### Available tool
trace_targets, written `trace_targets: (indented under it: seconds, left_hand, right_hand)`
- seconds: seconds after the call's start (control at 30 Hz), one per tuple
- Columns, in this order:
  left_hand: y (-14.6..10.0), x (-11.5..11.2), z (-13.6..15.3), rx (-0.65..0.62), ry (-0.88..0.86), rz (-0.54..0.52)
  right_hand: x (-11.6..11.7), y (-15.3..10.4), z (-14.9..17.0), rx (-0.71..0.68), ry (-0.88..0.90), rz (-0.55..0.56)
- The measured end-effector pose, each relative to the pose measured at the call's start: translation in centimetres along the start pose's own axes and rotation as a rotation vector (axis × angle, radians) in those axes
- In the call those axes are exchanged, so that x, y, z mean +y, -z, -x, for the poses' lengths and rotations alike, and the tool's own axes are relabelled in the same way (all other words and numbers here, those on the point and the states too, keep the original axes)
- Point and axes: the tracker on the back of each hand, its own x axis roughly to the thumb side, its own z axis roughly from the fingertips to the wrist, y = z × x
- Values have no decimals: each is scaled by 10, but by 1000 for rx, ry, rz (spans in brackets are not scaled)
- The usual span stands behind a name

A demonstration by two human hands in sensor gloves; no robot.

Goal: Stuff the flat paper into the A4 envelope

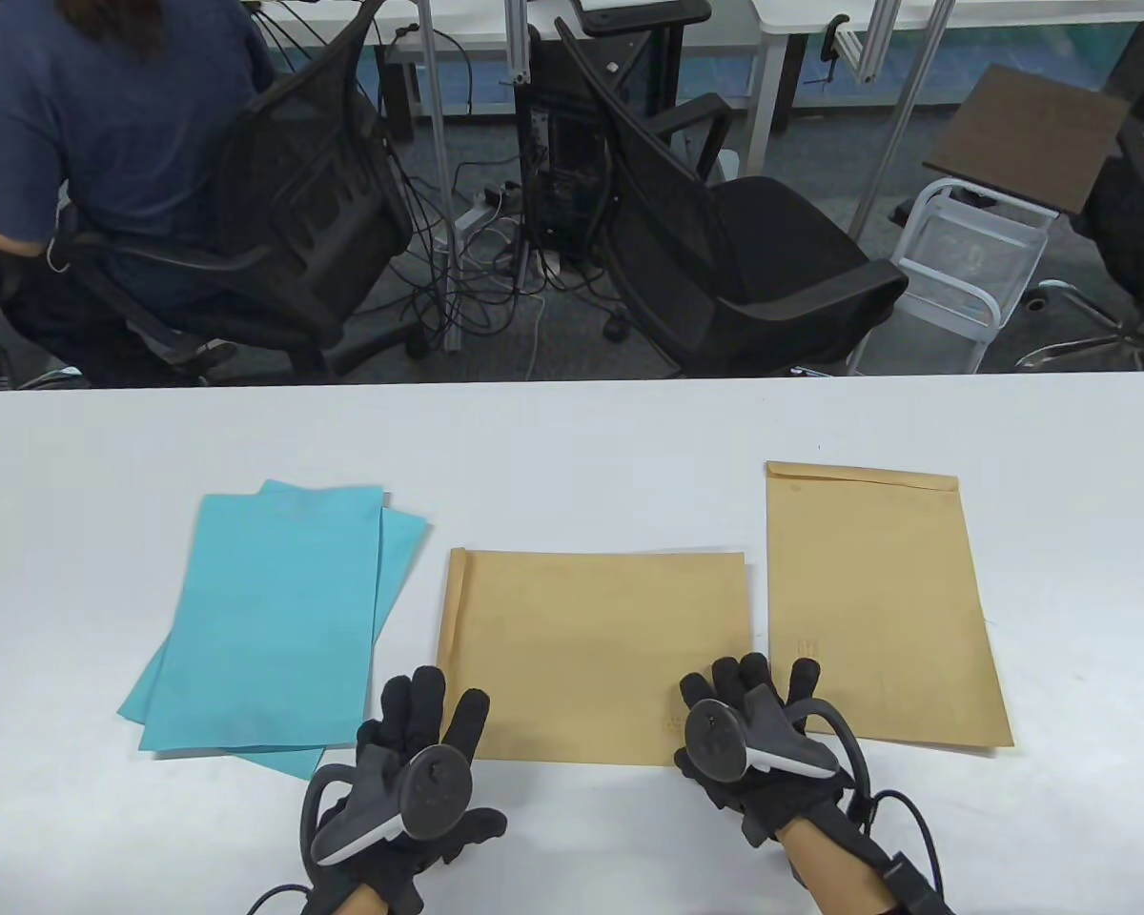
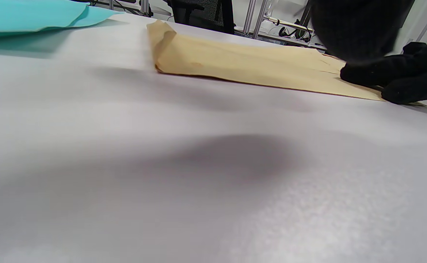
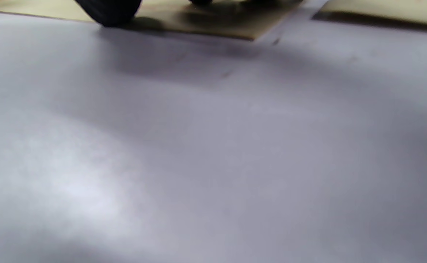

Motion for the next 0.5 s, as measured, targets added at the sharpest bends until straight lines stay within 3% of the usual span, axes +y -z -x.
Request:
trace_targets:
  seconds: [0.2,0.37,0.5]
  left_hand:
    - [-3,10,18,111,-52,-60]
    - [-13,31,67,428,-147,-179]
    - [-34,38,134,725,-304,-244]
  right_hand:
    - [-1,7,7,-4,75,-10]
    - [0,6,9,-5,90,-17]
    - [0,7,8,-1,86,-26]
